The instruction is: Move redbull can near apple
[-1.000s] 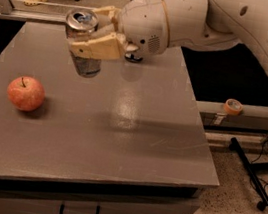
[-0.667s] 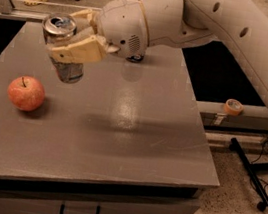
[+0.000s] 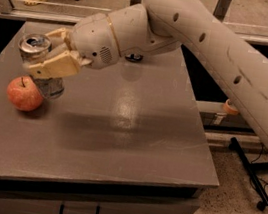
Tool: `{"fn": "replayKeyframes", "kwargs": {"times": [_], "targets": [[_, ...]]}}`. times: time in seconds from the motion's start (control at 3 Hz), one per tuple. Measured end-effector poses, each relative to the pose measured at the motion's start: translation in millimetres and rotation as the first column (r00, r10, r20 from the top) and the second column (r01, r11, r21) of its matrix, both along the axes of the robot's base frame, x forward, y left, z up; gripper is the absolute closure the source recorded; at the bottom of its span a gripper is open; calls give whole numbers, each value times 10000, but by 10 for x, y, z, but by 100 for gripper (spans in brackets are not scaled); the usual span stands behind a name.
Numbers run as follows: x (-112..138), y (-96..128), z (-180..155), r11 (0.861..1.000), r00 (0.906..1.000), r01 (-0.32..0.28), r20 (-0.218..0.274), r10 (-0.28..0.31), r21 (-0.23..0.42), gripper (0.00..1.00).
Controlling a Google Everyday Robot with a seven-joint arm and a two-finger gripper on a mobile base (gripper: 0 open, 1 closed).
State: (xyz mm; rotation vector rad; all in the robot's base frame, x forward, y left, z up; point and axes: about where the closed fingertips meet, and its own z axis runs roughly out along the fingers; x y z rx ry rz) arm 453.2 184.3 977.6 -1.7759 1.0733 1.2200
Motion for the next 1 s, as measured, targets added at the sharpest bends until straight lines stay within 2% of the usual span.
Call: {"fn": "replayKeyframes", "kwargs": {"times": [0.33, 0.67, 1.0], "targets": [[11, 106, -167, 9999, 10000, -38, -43, 39, 145, 100], [15, 225, -323, 9997, 9997, 9, -260, -3, 257, 83], [69, 258, -523, 9999, 9990, 128, -429, -125, 67, 59]]}}
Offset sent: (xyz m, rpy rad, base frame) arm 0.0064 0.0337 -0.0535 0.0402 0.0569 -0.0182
